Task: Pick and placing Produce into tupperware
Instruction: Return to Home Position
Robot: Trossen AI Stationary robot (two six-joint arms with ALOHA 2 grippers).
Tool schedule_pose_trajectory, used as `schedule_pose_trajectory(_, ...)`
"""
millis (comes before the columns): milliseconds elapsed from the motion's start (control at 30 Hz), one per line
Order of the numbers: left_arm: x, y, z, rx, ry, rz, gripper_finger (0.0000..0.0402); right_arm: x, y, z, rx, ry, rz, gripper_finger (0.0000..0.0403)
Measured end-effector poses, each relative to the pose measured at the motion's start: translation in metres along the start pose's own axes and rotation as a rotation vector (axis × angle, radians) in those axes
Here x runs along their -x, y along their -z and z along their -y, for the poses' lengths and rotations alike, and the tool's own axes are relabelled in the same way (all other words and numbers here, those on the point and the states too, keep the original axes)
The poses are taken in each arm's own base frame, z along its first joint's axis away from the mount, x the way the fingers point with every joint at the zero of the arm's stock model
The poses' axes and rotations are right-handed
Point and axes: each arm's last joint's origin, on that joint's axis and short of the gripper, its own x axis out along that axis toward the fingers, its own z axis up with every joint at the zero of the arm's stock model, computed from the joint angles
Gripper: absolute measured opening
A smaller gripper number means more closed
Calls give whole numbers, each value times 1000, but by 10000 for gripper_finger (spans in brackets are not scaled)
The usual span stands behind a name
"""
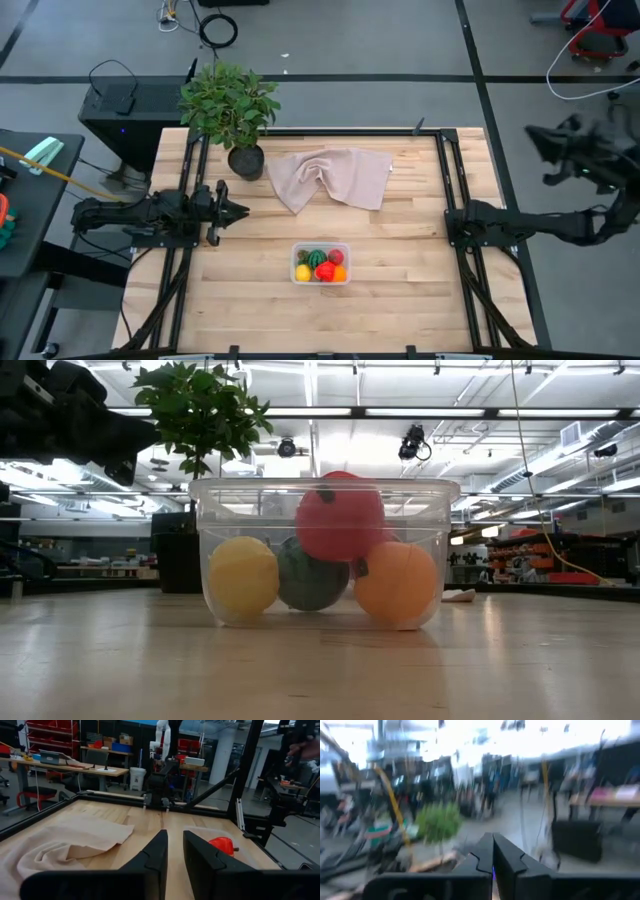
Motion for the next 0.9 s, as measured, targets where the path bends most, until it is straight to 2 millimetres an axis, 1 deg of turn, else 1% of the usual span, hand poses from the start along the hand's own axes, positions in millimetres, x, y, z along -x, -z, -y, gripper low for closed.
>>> schedule_pose_trajectory(133,0,0,0,0,1,2,61,23,1,7,53,1,175,10)
schedule_pose_trajectory(200,0,0,0,0,1,3,59,31,5,9,73,3,221,10)
schedule_pose_trajectory(300,0,0,0,1,1,4,56,37,12,12,107,6,268,10)
schedule_pose_trajectory(400,0,0,0,1,1,4,55,38,19,15,135,-7,334,10)
schedule_pose_trajectory(467,0,0,0,1,2,4,58,32,18,15,145,-34,366,10)
schedule_pose_trajectory(500,0,0,0,1,1,5,59,29,21,15,166,-54,342,10)
schedule_pose_trajectory(567,0,0,0,1,2,5,62,22,18,15,181,-88,384,10)
schedule_pose_trajectory(600,0,-1,0,1,2,5,63,17,20,14,183,-105,385,10)
schedule_pose_trajectory(733,0,-1,0,1,2,6,66,-6,34,12,198,-157,353,10)
schedule_pose_trajectory(800,0,-1,0,1,2,5,66,-17,39,10,184,-181,366,10)
schedule_pose_trajectory(900,0,-1,0,1,2,5,62,-40,56,2,149,-234,362,10)
